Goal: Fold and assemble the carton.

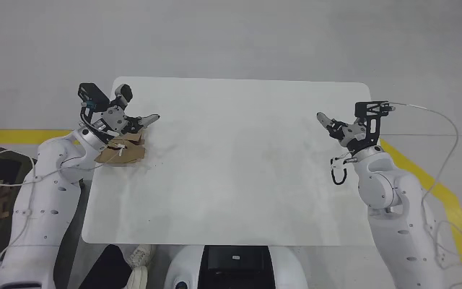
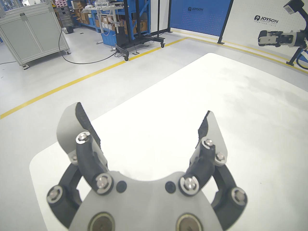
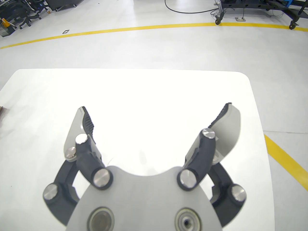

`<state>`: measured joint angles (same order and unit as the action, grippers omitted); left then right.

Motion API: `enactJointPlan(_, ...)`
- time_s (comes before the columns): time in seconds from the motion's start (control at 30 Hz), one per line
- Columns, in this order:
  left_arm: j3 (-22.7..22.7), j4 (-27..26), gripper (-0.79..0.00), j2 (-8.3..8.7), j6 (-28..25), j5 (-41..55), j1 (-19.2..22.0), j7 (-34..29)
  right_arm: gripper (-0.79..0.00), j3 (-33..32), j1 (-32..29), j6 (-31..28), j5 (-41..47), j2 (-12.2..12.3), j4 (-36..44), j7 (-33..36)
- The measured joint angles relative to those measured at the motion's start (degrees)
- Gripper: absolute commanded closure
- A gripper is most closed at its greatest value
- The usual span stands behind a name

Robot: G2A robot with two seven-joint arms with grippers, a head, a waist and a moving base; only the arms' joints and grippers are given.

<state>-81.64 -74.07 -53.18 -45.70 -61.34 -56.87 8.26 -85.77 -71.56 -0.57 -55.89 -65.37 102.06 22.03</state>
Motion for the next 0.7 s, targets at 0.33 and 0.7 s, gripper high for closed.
enactJointPlan(0.33, 0.0, 0.0, -0.784, 0.0, 0.0, 0.0, 0.0, 0.0, -0.784, 0.0, 0.0, 0.0, 0.0, 0.0, 0.0, 0.0)
enactJointPlan(0.7, -1.23, -1.74, -0.785, -0.06, 5.51, -0.66, -2.09, 0.72, -0.785, 0.0, 0.0, 0.0, 0.0, 0.0, 0.0, 0.0)
